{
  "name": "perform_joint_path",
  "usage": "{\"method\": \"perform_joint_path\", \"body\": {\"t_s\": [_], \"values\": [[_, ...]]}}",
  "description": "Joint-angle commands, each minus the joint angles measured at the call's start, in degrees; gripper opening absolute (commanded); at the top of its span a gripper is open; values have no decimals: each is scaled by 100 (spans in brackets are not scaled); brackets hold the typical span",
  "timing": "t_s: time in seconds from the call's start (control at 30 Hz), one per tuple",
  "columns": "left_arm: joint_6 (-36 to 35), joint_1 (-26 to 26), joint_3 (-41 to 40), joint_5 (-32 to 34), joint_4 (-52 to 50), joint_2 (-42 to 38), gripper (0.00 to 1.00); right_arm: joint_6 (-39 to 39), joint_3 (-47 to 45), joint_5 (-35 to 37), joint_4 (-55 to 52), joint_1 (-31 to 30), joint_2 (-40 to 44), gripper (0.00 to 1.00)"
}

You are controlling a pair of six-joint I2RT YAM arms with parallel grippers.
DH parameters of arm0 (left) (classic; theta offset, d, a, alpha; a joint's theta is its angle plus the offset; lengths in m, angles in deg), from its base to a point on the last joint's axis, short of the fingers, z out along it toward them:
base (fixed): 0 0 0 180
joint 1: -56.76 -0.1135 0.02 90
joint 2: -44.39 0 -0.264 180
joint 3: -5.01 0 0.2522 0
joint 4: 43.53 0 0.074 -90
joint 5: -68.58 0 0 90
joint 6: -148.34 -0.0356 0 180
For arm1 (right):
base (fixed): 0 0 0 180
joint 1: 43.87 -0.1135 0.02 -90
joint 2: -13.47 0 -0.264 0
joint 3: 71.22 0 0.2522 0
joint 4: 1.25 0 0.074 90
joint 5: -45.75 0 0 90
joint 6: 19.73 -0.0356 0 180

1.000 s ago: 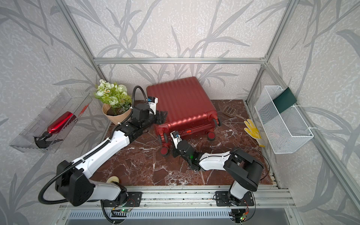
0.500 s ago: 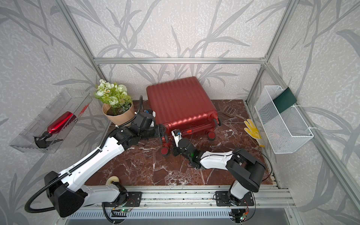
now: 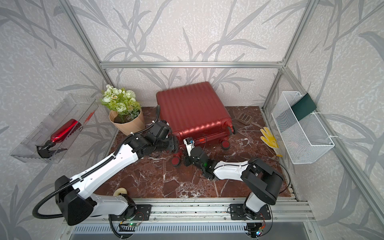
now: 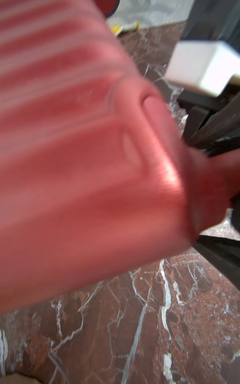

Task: Open the suitcase zippers
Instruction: Unzip the zipper on the suitcase.

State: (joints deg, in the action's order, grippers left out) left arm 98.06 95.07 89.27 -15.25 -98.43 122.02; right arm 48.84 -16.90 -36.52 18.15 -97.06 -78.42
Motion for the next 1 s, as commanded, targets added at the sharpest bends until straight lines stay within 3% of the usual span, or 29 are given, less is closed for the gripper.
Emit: {"method": "perform_joint_path", "body": {"t_s": [0.0,0.47,0.63,0.8,0.97], "values": [[71,-3,219,655,-368,199,59,14,28,491,-4,79,180,0],[-278,-332,-102,1123,-475,105,10,1106,-66,2411,-1480,76,937,0],[-522,-634,-143,1117,-525,-45,4,1354,-320,2614,-1789,572,1328,0],[-795,-998,-33,1133,-605,-113,3,1602,-651,2532,-1805,1287,1664,0],[-953,-1345,119,1215,-612,14,2,1728,-1014,2873,-1527,1555,2122,0]]}}
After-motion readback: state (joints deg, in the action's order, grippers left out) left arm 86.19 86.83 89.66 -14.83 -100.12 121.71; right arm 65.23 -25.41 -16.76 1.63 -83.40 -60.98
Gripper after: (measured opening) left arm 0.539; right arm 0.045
